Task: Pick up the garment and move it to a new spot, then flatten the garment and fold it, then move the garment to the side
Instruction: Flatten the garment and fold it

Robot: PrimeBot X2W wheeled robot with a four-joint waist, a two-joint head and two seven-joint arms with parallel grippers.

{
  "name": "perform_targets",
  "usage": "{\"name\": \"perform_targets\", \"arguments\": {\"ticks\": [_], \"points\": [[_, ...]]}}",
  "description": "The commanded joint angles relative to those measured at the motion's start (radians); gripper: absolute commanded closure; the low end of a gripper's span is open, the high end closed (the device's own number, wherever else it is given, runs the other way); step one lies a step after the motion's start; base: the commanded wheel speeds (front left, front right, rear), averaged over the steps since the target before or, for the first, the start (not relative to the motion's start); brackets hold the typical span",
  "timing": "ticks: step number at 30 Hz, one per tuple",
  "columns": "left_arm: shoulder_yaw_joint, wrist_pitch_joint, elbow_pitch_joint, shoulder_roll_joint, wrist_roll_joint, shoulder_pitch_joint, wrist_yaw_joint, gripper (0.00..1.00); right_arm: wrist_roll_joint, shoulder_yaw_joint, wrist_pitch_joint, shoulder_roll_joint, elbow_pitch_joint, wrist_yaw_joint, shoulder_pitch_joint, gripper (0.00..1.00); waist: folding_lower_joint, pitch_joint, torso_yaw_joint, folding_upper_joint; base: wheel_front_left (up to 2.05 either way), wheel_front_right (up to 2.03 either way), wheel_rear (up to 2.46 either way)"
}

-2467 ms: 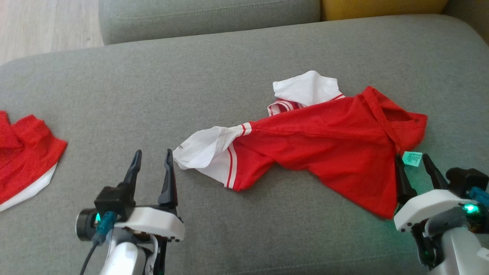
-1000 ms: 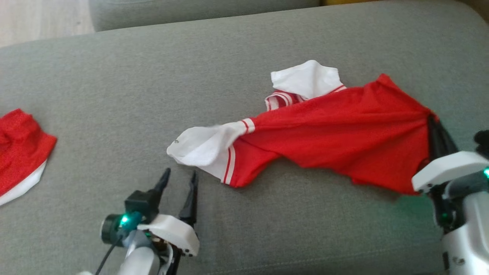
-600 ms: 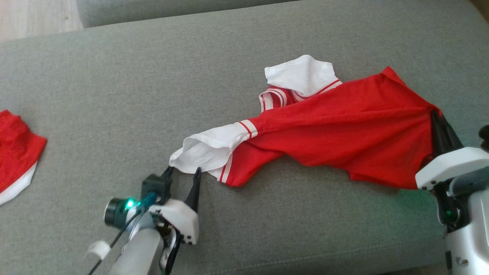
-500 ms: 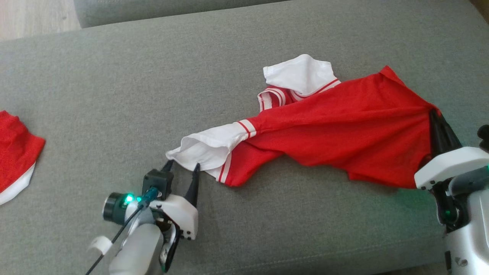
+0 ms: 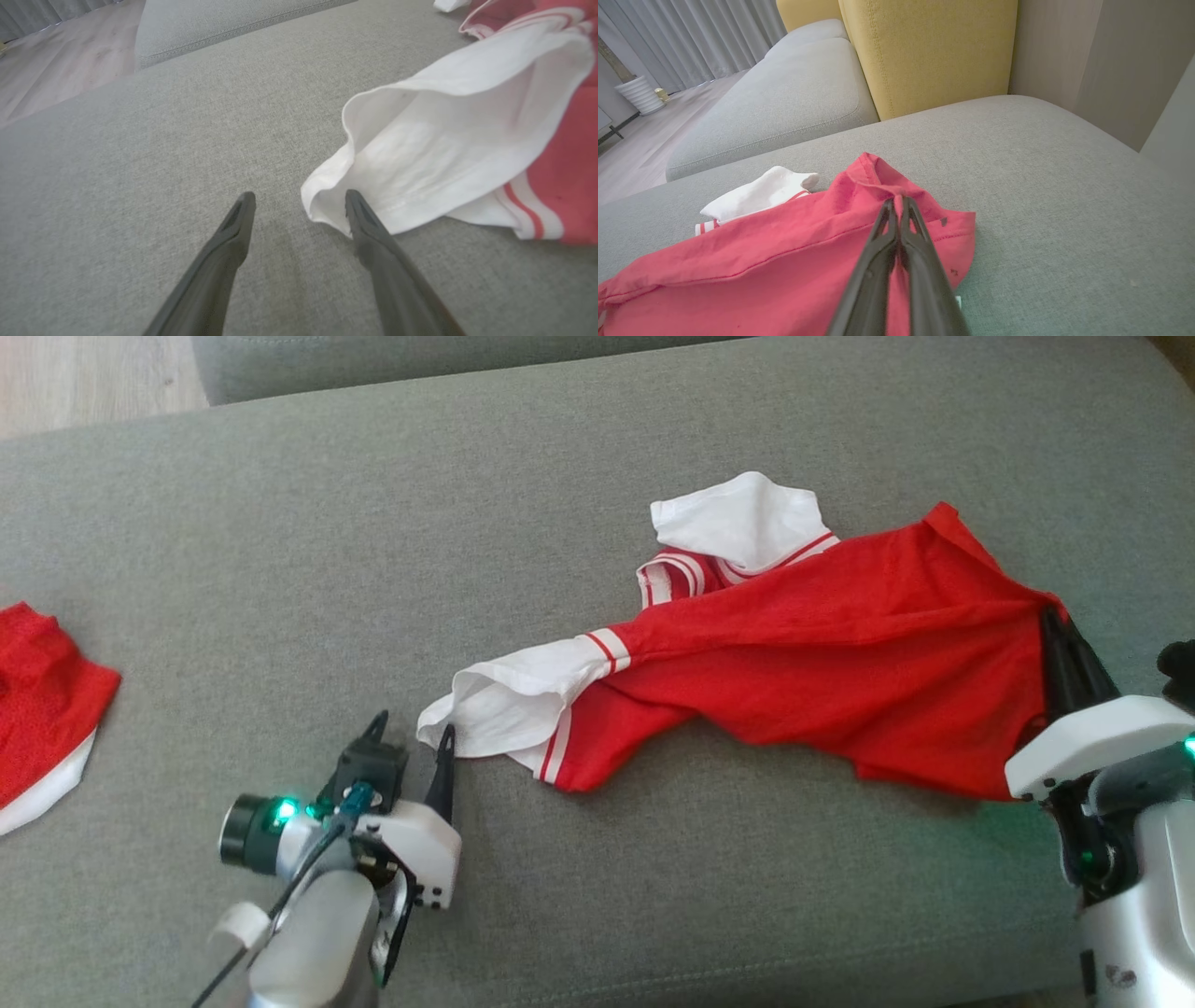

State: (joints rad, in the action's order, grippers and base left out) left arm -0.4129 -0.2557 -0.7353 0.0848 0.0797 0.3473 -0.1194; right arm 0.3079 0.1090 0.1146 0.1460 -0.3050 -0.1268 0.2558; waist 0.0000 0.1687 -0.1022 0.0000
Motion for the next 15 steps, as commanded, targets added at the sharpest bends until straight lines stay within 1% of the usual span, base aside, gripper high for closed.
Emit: {"name": "perform_targets", "arguments": {"ticks": [1, 7, 8, 9, 10, 15], "points": [[0.027, -0.006, 0.021, 0.016, 0.004, 0.055, 0.004, 0.0, -0.002, -0.02, -0.002, 0.008, 0.032, -0.004, 0.013, 1.0, 0.0, 0.001, 0.0, 0.0, 0.0, 0.0, 0.0], [0.025, -0.006, -0.019, 0.009, 0.02, 0.083, 0.021, 0.0, -0.001, -0.027, -0.002, 0.007, 0.03, -0.004, 0.017, 1.0, 0.0, 0.006, -0.004, 0.0, 0.0, 0.0, 0.0], [0.026, -0.006, -0.031, 0.006, 0.027, 0.088, 0.029, 0.39, 0.0, -0.028, -0.003, 0.007, 0.03, -0.004, 0.018, 1.0, 0.0, 0.007, -0.006, 0.0, 0.0, 0.0, 0.0], [0.027, -0.006, -0.042, 0.004, 0.034, 0.092, 0.035, 0.91, 0.0, -0.029, -0.004, 0.007, 0.029, -0.004, 0.019, 1.0, 0.0, 0.007, -0.007, 0.0, 0.0, 0.0, 0.0], [0.027, -0.006, -0.051, 0.003, 0.038, 0.097, 0.04, 1.0, 0.0, -0.03, -0.005, 0.006, 0.028, -0.004, 0.019, 1.0, 0.0, 0.007, -0.008, 0.0, 0.0, 0.0, 0.0], [0.031, -0.006, -0.051, -0.004, 0.055, 0.11, 0.044, 1.0, 0.001, -0.038, -0.011, 0.012, 0.024, -0.004, 0.018, 1.0, 0.0, -0.004, -0.007, 0.0, 0.0, 0.0, 0.0]]}}
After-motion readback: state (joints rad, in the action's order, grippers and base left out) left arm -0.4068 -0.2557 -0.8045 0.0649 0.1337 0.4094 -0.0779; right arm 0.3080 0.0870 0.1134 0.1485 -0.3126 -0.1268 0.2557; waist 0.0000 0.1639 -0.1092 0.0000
